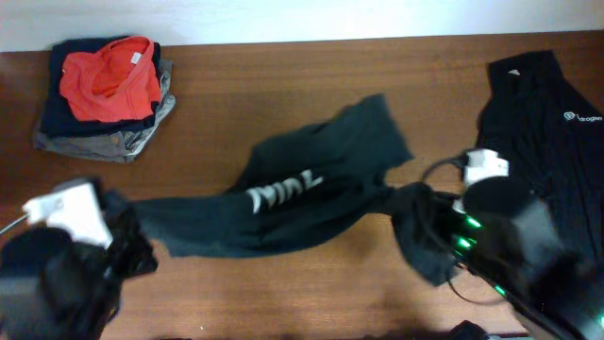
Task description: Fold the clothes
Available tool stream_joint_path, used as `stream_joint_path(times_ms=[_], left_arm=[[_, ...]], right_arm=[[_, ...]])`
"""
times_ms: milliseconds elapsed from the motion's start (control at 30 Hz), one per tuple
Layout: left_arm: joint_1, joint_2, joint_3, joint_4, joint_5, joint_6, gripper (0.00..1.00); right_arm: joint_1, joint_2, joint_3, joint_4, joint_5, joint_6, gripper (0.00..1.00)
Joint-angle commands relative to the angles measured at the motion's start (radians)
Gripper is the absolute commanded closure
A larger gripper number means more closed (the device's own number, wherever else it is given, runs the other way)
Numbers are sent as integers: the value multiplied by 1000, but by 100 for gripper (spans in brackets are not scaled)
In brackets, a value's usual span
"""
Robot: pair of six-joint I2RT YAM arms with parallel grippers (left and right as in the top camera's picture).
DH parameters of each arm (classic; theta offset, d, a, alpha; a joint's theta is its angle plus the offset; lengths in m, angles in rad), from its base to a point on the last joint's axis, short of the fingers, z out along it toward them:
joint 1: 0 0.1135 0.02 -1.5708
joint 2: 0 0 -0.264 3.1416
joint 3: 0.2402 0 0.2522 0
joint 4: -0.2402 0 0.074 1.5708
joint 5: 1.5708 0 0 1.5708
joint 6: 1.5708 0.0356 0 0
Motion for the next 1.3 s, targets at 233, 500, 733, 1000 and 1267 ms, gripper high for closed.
stream_joint_path(times_ms=[233, 500, 733, 1000, 1267], left_arm=[[6, -5, 396, -70, -2, -36, 99], [6, -5, 639, -128, -133, -36, 99], [6, 28, 621, -172, -134, -51, 99], [6, 183, 507, -162, -223, -51, 100], [6, 464, 494, -161, -244, -51, 99]], right_arm=[[-3, -8, 387, -158, 31, -129, 96], [-4, 2, 642, -279, 82, -201, 96], [-4, 21, 607, -324, 134, -190, 96], [-4, 111, 491, -331, 312, -145, 96], [-4, 252, 393, -343, 454, -51, 96]])
